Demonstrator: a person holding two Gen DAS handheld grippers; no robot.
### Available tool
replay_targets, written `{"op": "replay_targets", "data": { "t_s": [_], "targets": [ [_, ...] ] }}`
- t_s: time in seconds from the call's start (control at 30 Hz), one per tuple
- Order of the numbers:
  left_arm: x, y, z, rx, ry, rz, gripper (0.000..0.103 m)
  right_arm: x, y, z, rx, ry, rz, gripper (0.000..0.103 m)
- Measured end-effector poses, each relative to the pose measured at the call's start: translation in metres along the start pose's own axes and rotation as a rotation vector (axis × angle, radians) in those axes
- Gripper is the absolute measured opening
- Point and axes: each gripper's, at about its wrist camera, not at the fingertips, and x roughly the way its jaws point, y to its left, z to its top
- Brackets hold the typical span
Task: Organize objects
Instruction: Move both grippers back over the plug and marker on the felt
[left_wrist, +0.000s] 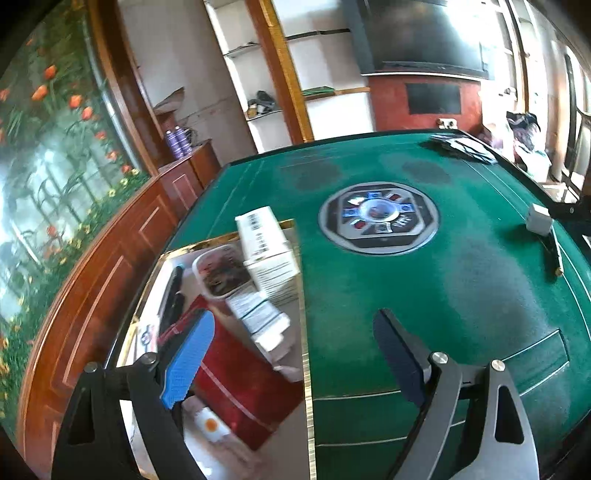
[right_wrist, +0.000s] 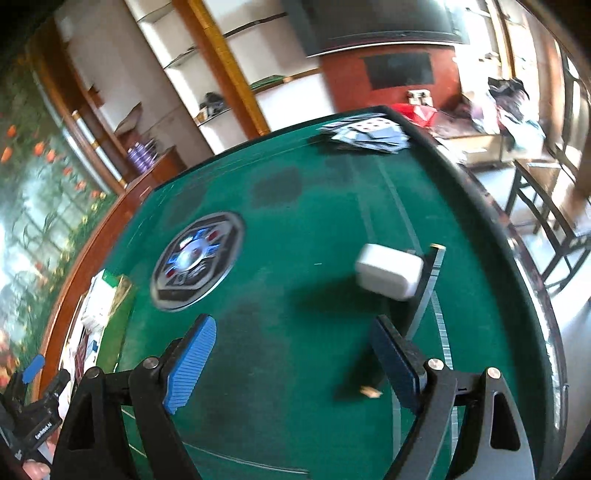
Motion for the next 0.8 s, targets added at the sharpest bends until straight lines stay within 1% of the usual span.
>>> {"op": "replay_targets", "data": {
  "t_s": [0.23, 0.33, 0.5, 0.57, 0.6, 0.67, 0.8],
  "targets": [
    [0.009, -0.026, 0.006, 0.053, 0.034, -0.018, 0.087, -0.009, -0.048, 0.002, 0.113, -0.044, -0.009, 0.09],
    [0.017, -0.032, 0.007, 0.053, 0.07, -0.052, 0.087, -0.013, -0.059, 0.002, 0.154, -0.093, -0.015, 0.091],
    [0.036, -0.036, 0.016, 0.037, 0.121, -0.081, 0.087, -0.022, -0.077, 0.002, 0.238, -0.213, -0.073, 0.094],
    [0.039, -0.039, 0.022, 0.022, 0.124, -0.105, 0.087, -0.025, -0.083, 0.003, 0.26, -0.234, -0.088, 0.094],
    [0.04, -0.042, 0.028, 0.013, 0.121, -0.129, 0.087, -0.027, -0.085, 0.003, 0.269, -0.244, -0.099, 0.094],
    [0.041, -0.05, 0.036, 0.017, 0.107, -0.149, 0.087, -0.027, -0.089, 0.005, 0.278, -0.249, -0.108, 0.095],
    [0.044, -0.082, 0.056, 0.072, 0.059, -0.168, 0.087, -0.02, -0.092, 0.005, 0.302, -0.219, -0.085, 0.095]
  ]
}}
